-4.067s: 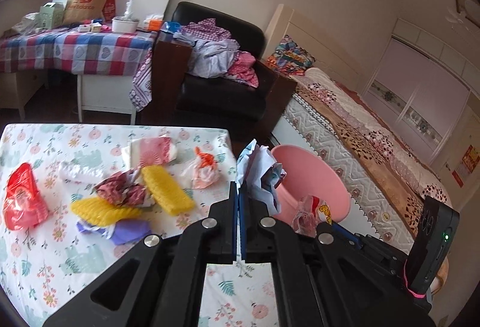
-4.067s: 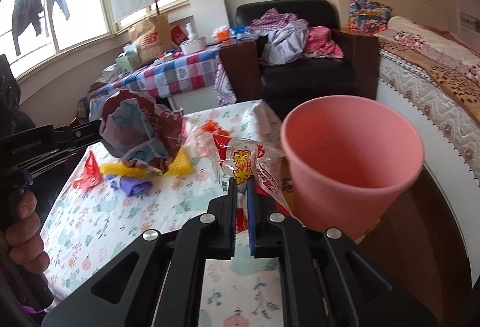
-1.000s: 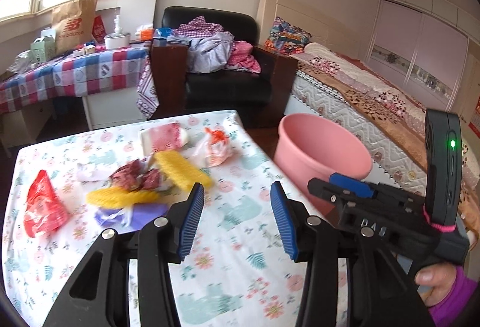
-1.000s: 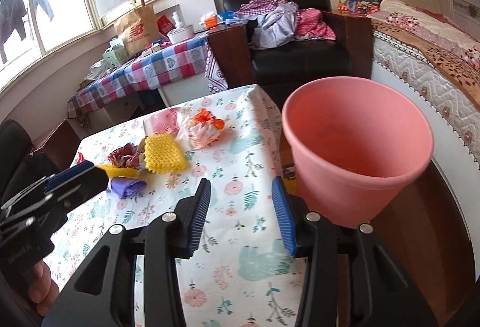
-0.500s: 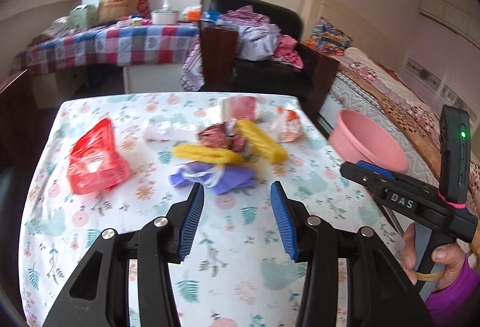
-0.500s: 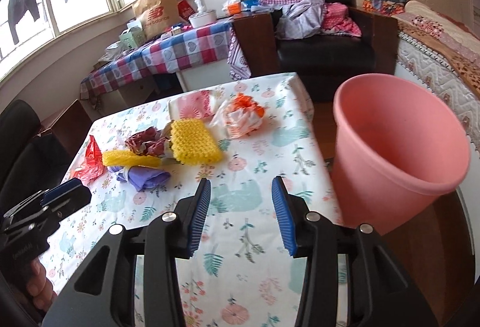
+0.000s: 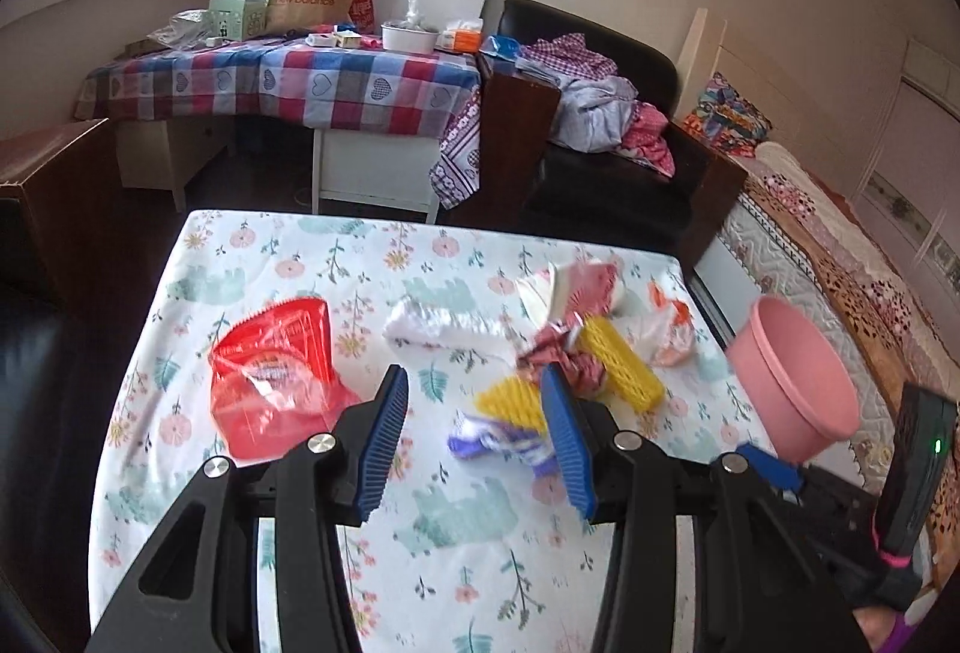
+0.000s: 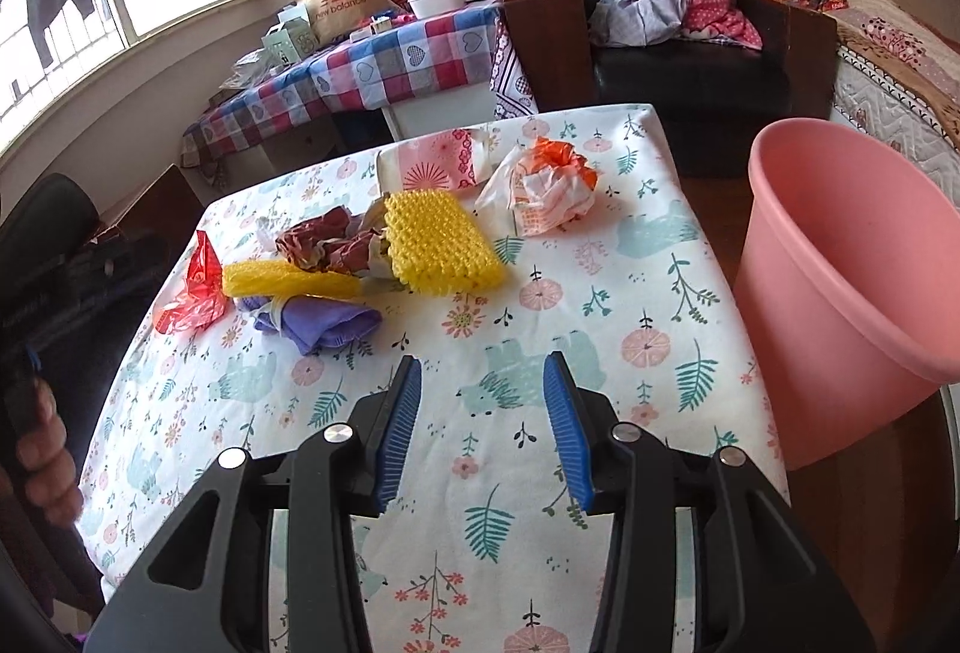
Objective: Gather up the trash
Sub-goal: 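Move both open tools back over the table, then grasp a yellow foam mesh sleeve with the left tool while the right tool grasps another, then carry both yellow mesh sleeves over the pink bucket and open both tools, then move both open tools back over the table, then grasp the purple-and-white cloth with the left tool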
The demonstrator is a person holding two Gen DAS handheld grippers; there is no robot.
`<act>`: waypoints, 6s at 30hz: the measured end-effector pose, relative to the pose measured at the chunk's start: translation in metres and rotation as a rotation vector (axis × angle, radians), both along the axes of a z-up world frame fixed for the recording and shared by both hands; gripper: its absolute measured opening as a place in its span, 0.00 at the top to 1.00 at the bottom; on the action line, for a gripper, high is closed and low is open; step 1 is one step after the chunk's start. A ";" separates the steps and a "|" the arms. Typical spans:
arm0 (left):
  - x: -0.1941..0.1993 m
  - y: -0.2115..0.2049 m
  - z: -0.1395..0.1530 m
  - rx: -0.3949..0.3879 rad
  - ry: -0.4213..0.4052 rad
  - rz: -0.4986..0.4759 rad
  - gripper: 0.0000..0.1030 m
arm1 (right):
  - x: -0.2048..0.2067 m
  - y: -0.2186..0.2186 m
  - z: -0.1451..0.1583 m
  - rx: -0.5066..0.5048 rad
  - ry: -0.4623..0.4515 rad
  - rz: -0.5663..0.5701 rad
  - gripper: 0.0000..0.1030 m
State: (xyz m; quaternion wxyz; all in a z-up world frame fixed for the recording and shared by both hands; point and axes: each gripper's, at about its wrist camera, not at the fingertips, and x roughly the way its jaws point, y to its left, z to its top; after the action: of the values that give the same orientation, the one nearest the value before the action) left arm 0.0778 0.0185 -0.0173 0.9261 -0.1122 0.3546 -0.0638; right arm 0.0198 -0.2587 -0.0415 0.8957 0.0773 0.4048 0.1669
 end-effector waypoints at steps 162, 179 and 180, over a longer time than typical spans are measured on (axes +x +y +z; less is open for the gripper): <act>0.002 -0.102 0.006 -0.030 -0.002 -0.320 0.58 | 0.023 -0.111 0.030 0.002 0.015 -0.191 0.74; 0.018 -0.014 -0.055 -0.262 0.258 -0.059 0.58 | 0.031 -0.054 0.016 -0.038 0.050 -0.053 0.74; 0.022 -0.017 -0.058 -0.265 0.273 -0.046 0.58 | 0.030 -0.054 0.016 -0.039 0.050 -0.050 0.74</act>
State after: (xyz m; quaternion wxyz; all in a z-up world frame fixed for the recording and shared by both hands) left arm 0.1000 0.0016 -0.0753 0.8448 -0.2324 0.4680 -0.1155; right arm 0.0500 -0.3126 -0.0260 0.8905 0.0740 0.4283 0.1346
